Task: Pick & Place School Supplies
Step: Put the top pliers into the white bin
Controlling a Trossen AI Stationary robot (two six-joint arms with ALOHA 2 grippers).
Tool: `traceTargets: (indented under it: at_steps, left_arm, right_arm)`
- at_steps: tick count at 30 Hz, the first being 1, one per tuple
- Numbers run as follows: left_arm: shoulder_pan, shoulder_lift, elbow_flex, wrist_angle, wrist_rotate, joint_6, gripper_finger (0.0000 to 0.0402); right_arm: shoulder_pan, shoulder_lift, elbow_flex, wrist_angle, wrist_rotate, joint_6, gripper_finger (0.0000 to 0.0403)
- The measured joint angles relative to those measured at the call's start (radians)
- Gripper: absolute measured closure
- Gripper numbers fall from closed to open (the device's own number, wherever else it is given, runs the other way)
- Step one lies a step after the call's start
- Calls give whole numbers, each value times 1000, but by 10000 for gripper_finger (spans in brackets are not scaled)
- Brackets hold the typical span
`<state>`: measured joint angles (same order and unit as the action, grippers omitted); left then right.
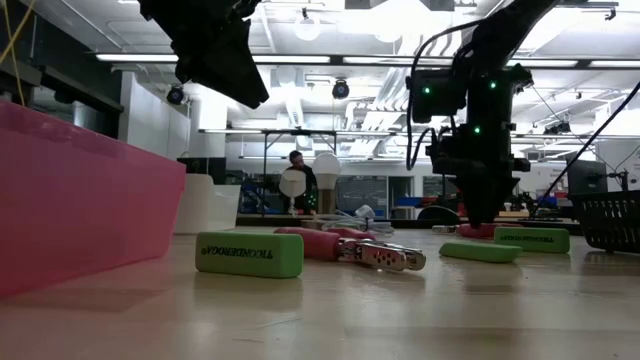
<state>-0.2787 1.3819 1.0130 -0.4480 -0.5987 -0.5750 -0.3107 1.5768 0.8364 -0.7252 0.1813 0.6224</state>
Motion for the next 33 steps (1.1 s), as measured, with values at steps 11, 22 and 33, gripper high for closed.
traceTargets:
  at_steps: [11,22,33]
  left_arm:
    - [-3,0,0,0,0,0,259]
    - [-15,0,0,0,0,0,259]
    - [-15,0,-1,0,0,0,259]
  right_arm:
    - [-14,0,0,5,-26,1,243]
    - [-13,0,0,24,-37,17,243]
    - [-19,0,-61,53,-46,47,243]
